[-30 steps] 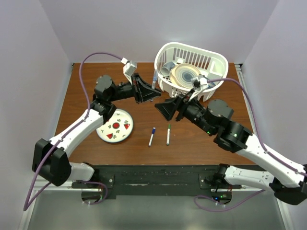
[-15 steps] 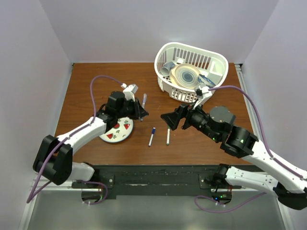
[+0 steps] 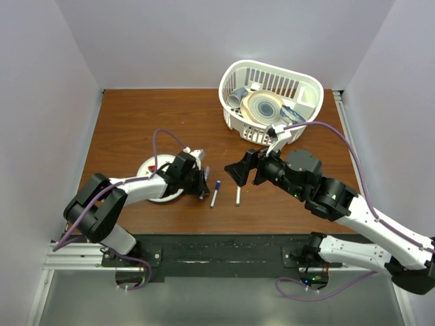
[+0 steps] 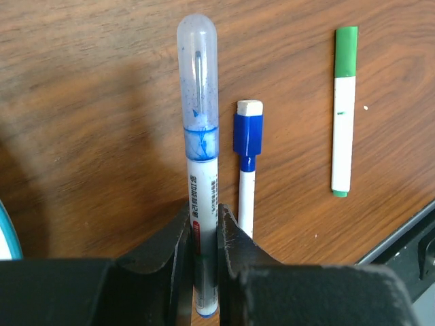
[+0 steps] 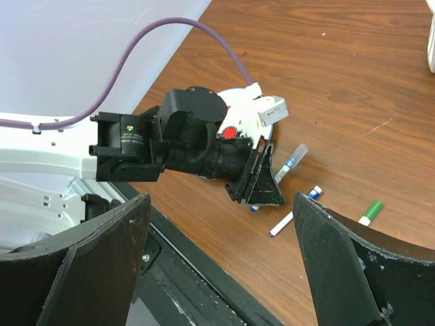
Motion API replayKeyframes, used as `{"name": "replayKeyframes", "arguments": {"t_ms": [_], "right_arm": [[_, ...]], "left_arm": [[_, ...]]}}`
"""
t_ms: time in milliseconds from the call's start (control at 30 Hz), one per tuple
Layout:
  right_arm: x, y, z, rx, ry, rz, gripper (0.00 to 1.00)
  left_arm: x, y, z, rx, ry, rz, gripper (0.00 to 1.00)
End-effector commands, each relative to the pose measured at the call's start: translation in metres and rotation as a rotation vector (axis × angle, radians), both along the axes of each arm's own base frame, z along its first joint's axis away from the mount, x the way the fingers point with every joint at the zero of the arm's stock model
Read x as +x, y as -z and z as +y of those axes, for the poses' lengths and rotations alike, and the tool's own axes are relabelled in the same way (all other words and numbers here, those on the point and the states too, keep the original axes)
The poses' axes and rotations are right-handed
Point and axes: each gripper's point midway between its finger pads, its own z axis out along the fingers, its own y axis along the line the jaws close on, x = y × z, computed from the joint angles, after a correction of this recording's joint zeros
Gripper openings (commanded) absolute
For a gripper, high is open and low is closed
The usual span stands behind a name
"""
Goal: Insert the pens into the pen caps
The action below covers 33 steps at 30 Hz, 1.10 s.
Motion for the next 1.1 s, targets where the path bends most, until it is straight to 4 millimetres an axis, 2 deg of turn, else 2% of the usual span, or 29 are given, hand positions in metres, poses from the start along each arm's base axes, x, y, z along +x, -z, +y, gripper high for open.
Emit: {"name": "replayKeyframes", "arguments": {"t_ms": [0,67,300,500,633,733,800,900,967,1067], "right_arm": [[-0.001,-0.01,-0.001,0.012,-0.003,-0.021,0.89],[-0.001,-0.01,-0.001,0.009,-0.003,-0.019,0.89],[-0.003,-0.016,-0.006,0.026,0.001,-0.033,0.89],[-0.006,-0.022,-0.011,0.043,0.003,-0.043,0.89],[-0.008,-0.026,-0.015,0.059,0.007,-0.051,0.89],[-0.009,-0.028,-0.017,0.066,0.012,-0.055,0.89],[-0.009,-0.028,-0.017,0.068,0.008,-0.057,0.89],[-0.011,-0.03,-0.015,0.073,-0.002,-0.056,0.89],[-0.011,-0.027,-0.015,0.065,-0.005,-0.051,0.89],[-0.012,-0.018,-0.014,0.049,-0.009,-0.035,0.89]], "left_arm": [[0.006,0.0,0.0,0.012,-0.043,-0.019,0.14],[0.004,0.0,-0.001,0.014,-0.038,-0.015,0.17],[-0.011,0.016,0.016,0.116,-0.066,0.044,0.22],[-0.019,0.015,0.02,0.146,-0.063,0.061,0.23],[-0.022,0.013,0.025,0.198,-0.052,0.059,0.31],[-0.022,0.011,0.026,0.208,-0.05,0.053,0.31],[-0.023,0.005,0.025,0.204,-0.046,0.052,0.31],[-0.019,-0.014,0.024,0.198,-0.045,0.025,0.39],[-0.013,-0.035,0.022,0.182,-0.047,-0.025,0.4],[0.001,-0.081,0.013,0.134,-0.033,-0.115,0.5]]}}
